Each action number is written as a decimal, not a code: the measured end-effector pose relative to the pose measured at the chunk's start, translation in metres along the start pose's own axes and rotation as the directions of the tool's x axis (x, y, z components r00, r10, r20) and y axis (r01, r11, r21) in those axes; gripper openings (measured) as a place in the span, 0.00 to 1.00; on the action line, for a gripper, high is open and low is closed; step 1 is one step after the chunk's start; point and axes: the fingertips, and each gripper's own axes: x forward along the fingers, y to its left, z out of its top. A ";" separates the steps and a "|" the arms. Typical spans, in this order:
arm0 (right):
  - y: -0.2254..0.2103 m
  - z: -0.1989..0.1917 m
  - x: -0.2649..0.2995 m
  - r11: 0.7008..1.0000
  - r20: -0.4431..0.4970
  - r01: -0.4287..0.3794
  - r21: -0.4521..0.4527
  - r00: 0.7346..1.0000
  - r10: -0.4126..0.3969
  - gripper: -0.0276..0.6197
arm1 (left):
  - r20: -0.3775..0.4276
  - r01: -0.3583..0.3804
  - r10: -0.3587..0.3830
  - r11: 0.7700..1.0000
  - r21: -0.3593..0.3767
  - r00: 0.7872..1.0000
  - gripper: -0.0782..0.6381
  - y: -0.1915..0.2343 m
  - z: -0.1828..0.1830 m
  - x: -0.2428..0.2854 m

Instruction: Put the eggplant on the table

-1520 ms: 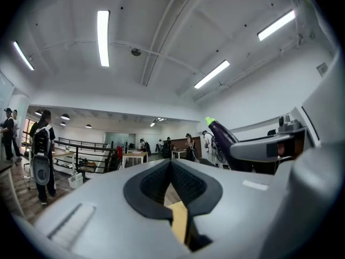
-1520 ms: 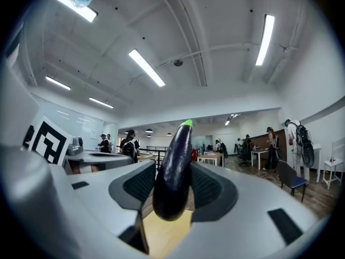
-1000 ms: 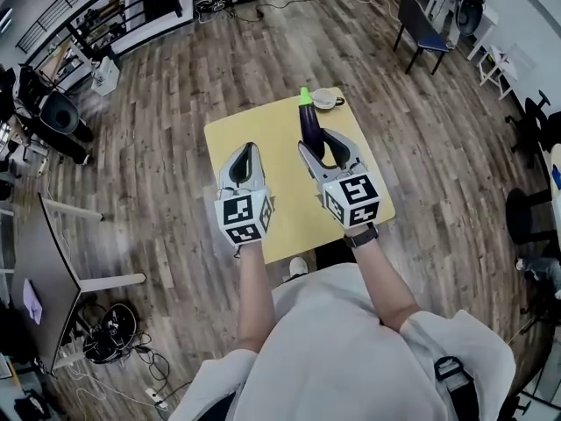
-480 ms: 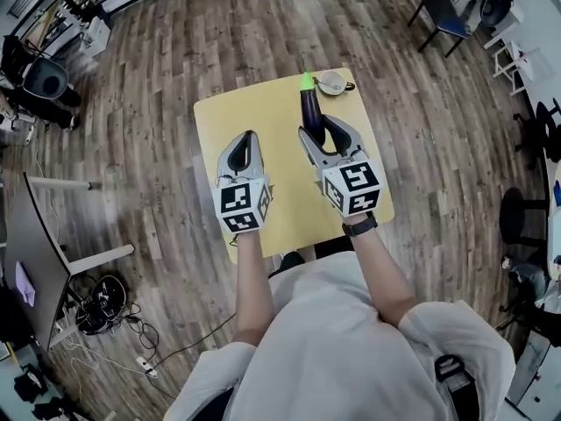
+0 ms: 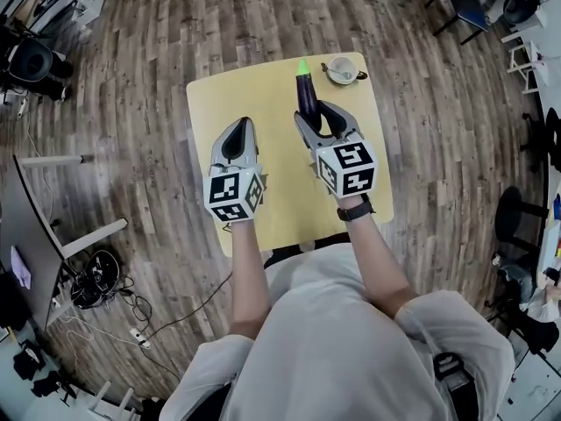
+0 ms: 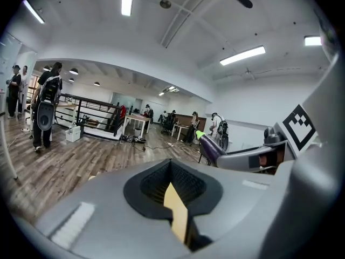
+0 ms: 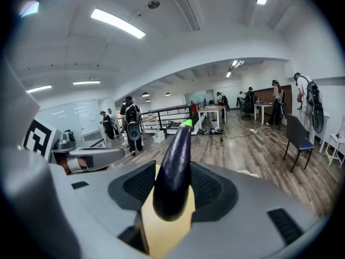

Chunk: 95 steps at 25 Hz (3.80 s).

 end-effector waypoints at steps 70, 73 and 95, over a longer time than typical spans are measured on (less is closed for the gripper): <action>-0.003 -0.035 -0.034 0.983 0.020 0.182 0.011 0.983 -0.182 0.22 | -0.006 0.028 -0.028 0.998 0.060 1.000 0.12 -0.018 -0.011 -0.037; 0.007 -0.013 -0.048 0.983 0.067 0.181 -0.010 0.981 -0.180 0.19 | 0.027 0.040 -0.042 0.995 0.088 0.999 0.12 -0.023 0.009 -0.046; 0.064 0.094 -0.158 0.970 0.406 0.223 -0.093 0.898 -0.168 0.07 | 0.274 0.023 -0.093 0.968 0.249 0.957 0.12 -0.052 0.116 -0.135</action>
